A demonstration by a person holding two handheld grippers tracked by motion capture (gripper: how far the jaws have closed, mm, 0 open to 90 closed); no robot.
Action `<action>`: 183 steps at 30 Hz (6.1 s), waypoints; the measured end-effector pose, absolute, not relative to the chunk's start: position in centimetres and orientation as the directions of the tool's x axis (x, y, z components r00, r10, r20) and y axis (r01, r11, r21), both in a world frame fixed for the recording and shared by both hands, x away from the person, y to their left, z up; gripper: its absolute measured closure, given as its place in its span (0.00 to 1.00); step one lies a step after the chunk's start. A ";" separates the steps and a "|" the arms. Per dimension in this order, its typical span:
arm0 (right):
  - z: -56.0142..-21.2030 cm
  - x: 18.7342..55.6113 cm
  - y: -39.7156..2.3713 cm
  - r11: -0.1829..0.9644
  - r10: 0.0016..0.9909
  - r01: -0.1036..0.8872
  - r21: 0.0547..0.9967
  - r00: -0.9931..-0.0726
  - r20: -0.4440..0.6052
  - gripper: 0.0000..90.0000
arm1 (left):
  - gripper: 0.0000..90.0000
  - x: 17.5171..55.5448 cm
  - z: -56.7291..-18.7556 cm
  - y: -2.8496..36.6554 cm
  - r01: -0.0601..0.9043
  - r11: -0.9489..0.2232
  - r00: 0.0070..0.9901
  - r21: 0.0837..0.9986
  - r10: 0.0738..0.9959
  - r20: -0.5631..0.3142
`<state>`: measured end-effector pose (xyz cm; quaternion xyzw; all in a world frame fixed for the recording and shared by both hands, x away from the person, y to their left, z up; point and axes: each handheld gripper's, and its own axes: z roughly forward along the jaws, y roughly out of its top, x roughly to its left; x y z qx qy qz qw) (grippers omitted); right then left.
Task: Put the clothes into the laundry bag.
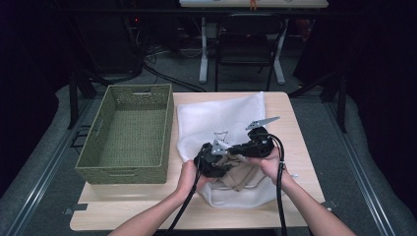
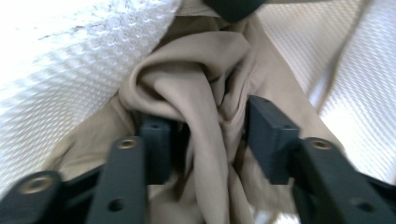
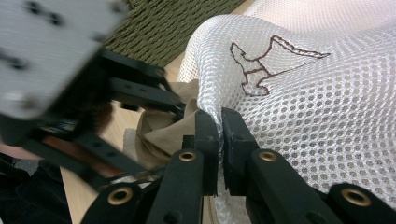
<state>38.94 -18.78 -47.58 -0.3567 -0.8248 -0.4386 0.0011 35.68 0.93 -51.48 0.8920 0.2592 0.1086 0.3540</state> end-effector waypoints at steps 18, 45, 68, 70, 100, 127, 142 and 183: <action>-47.5 38.8 -18.3 0.361 0.576 0.579 0.732 -0.755 0.313 0.97 | 0.89 36.0 -54.0 2.0 0.445 -0.607 0.816 0.659 0.578 -0.019; -47.6 39.1 -18.7 0.369 0.584 0.583 0.724 -0.751 0.307 0.96 | 0.33 36.7 -52.8 5.0 0.548 -0.606 0.795 0.577 0.591 -0.136; -47.0 38.7 -18.0 0.329 0.544 0.572 0.751 -0.765 0.345 0.96 | 0.89 37.6 -54.4 1.0 0.515 -0.547 0.796 0.660 0.591 -0.132; -47.0 38.6 -18.2 0.335 0.549 0.571 0.750 -0.765 0.337 0.96 | 0.89 37.9 -54.1 1.3 0.506 -0.556 0.788 0.659 0.609 -0.091; -47.0 39.0 -18.9 0.332 0.550 0.585 0.740 -0.757 0.351 0.96 | 0.93 37.6 -53.6 0.2 0.473 -0.561 0.763 0.680 0.646 0.001; -47.5 39.6 -19.7 0.348 0.604 0.602 0.719 -0.730 0.319 0.96 | 0.31 33.1 -53.4 -2.2 0.360 -0.653 0.881 0.666 0.474 -0.011; -46.9 39.2 -19.9 0.306 0.578 0.607 0.733 -0.730 0.364 0.96 | 0.91 36.3 -53.7 -2.3 0.447 -0.568 0.779 0.691 0.627 0.010; -46.7 39.3 -20.4 0.305 0.569 0.599 0.741 -0.738 0.362 0.96 | 0.46 37.2 -52.1 3.7 0.498 -0.542 0.712 0.676 0.701 0.038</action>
